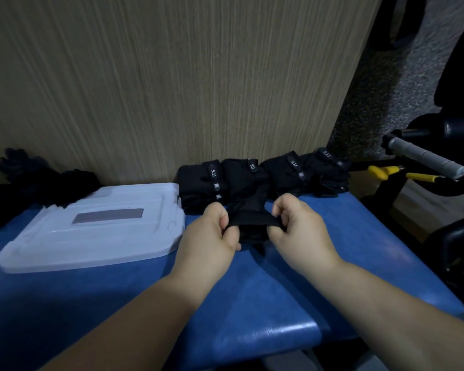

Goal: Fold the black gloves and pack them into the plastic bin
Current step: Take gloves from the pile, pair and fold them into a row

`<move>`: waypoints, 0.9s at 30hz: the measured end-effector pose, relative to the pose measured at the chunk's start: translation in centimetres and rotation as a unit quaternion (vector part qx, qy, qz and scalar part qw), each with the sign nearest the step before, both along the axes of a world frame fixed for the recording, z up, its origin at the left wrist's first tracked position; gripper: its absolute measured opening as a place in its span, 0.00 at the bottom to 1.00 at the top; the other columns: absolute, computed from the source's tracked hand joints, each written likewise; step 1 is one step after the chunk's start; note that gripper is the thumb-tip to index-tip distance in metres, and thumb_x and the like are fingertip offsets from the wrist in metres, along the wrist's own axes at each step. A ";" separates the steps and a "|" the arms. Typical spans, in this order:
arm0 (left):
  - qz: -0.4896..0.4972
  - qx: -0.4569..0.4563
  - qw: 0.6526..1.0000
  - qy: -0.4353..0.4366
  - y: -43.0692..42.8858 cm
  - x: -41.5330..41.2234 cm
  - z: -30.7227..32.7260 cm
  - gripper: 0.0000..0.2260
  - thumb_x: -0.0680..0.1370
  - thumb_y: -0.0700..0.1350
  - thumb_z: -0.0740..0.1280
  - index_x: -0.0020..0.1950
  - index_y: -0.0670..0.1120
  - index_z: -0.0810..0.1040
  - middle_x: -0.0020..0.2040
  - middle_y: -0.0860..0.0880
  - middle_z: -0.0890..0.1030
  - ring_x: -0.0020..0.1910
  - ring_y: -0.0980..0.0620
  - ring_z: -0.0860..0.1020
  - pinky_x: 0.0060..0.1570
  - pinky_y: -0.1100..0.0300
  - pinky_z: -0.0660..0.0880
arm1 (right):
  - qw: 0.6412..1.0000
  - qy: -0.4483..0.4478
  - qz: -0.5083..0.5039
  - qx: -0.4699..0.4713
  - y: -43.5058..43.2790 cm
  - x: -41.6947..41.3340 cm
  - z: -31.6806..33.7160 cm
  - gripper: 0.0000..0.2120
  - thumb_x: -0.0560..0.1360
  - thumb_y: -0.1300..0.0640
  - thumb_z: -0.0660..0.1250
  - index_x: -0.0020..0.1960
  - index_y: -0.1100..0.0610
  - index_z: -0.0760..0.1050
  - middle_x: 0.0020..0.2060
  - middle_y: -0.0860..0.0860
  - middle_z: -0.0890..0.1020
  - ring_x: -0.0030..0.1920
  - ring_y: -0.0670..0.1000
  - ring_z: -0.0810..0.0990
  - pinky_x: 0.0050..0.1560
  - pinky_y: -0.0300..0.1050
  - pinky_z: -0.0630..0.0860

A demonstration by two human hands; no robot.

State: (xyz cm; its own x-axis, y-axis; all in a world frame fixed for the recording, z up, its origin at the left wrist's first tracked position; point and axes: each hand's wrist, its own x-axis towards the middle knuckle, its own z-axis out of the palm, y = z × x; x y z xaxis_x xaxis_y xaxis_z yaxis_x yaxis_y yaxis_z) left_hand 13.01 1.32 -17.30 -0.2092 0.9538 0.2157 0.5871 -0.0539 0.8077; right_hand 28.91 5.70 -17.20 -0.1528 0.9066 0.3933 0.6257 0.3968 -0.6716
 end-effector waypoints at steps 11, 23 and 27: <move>-0.066 -0.052 0.993 -0.083 -0.2 -0.4 0.5 0.19 0.76 0.60 0.62 0.38 0.45 0.72 0.31 0.53 0.80 0.32 0.56 0.76 0.43 0.54 0.76 | 0.978 0.146 0.042 -0.145 0.5 0.8 0.6 0.11 0.75 0.68 0.57 0.44 0.52 0.64 0.33 0.50 0.74 0.26 0.46 0.74 0.32 0.45 0.74; -0.103 -0.176 0.908 -0.367 0.1 -0.3 1.3 0.31 0.68 0.68 0.61 0.59 0.46 0.78 0.51 0.43 0.84 0.50 0.45 0.83 0.54 0.49 0.79 | 0.867 0.199 0.373 -0.264 -1.3 0.0 1.2 0.25 0.66 0.70 0.57 0.62 0.55 0.65 0.64 0.53 0.78 0.60 0.48 0.77 0.52 0.42 0.72; -0.026 -0.173 0.893 -0.414 0.4 -0.7 1.2 0.12 0.79 0.48 0.64 0.60 0.44 0.76 0.54 0.41 0.83 0.54 0.41 0.82 0.59 0.39 0.75 | 0.864 0.279 0.335 -0.252 -1.2 -0.3 1.3 0.22 0.66 0.70 0.56 0.57 0.56 0.68 0.55 0.52 0.82 0.59 0.47 0.79 0.55 0.38 0.75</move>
State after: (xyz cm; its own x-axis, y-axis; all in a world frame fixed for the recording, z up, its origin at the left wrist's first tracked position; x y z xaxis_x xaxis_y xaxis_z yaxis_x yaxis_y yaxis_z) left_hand 12.31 1.69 -16.09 -0.1146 0.9466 -0.3013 -0.2153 0.2724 0.9378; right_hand 28.66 4.50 -15.92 -0.6235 0.7659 0.1570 -0.1079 0.1147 -0.9875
